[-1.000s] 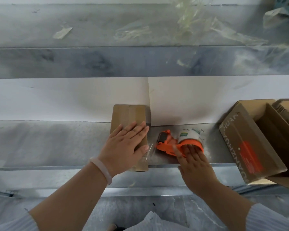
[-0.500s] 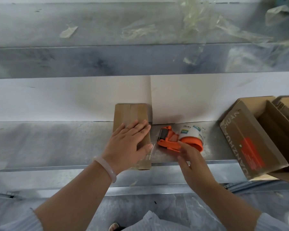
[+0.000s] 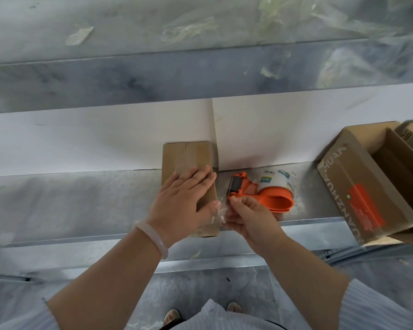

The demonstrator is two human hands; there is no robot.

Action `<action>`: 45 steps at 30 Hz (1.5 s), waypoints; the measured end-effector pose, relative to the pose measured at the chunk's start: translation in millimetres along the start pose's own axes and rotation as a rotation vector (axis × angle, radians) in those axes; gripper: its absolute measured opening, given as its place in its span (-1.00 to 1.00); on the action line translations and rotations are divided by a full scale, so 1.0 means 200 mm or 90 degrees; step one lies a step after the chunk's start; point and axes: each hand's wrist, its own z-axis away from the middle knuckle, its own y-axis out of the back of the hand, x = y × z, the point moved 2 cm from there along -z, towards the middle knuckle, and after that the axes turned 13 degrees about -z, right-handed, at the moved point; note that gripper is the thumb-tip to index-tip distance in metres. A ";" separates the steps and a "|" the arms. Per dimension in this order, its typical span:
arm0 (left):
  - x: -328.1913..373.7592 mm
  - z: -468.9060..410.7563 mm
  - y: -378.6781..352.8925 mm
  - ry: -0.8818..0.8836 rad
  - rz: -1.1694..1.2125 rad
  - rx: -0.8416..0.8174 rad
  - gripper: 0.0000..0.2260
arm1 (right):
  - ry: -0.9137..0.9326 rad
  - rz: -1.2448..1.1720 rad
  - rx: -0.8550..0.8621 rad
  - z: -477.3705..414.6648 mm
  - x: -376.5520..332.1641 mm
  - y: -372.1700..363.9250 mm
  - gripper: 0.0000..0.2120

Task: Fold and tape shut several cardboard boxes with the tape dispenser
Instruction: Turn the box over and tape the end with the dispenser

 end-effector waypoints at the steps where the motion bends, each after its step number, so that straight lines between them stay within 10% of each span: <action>1: 0.00 0.00 0.00 -0.002 -0.001 -0.002 -0.33 | 0.027 0.001 0.017 0.00 -0.01 0.00 -0.87; 20: 0.00 -0.01 -0.01 0.003 0.026 0.004 -0.34 | -0.025 0.201 0.214 -0.06 0.27 -0.08 -0.65; 25: -0.02 0.00 0.00 0.006 0.110 0.029 -0.41 | -0.138 0.020 0.221 -0.04 0.25 -0.05 -0.77; 30: -0.10 0.05 0.06 0.167 0.434 0.207 -0.73 | 0.161 0.239 0.222 0.01 0.18 -0.02 -0.73; 36: -0.13 0.16 0.03 0.073 0.252 0.291 -0.70 | 0.605 0.667 -0.155 0.11 0.06 -0.17 -0.51; 45: -0.23 0.19 -0.11 -0.053 0.187 0.188 -0.54 | 0.706 0.867 -0.291 -0.02 -0.02 -0.12 -0.56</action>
